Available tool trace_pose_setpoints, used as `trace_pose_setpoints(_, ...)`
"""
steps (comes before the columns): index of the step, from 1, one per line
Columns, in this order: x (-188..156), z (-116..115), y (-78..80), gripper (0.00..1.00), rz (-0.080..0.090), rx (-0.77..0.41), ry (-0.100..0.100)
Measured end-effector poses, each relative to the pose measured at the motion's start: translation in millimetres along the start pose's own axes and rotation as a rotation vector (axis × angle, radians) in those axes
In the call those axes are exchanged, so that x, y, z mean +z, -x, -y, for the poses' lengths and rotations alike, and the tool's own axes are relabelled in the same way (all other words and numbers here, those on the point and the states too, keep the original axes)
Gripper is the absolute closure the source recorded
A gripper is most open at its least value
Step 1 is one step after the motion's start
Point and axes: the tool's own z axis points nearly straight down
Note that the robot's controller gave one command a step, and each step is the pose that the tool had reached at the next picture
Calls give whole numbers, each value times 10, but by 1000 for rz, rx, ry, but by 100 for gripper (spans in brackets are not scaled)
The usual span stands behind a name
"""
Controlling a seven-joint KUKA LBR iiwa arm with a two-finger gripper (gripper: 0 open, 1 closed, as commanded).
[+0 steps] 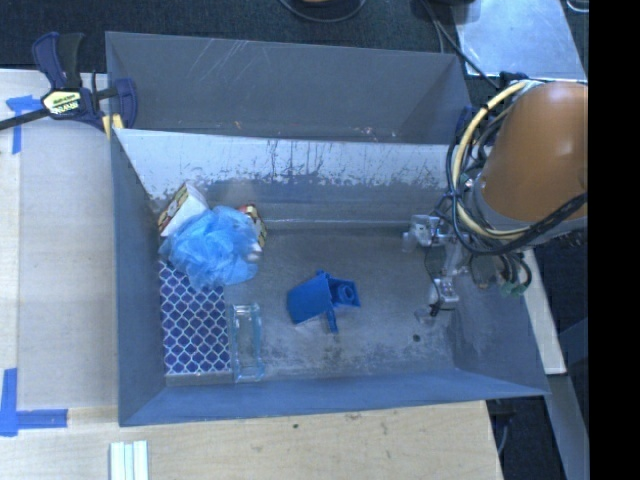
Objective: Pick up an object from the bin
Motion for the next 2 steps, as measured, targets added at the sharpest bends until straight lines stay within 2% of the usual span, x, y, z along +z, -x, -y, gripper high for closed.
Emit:
trace_pose_setpoints(1, -46, -3, 14, 0, 9, -2, -1)
trace_pose_setpoints(2, 1287, -750, 285, 0, 8, -122, -1)
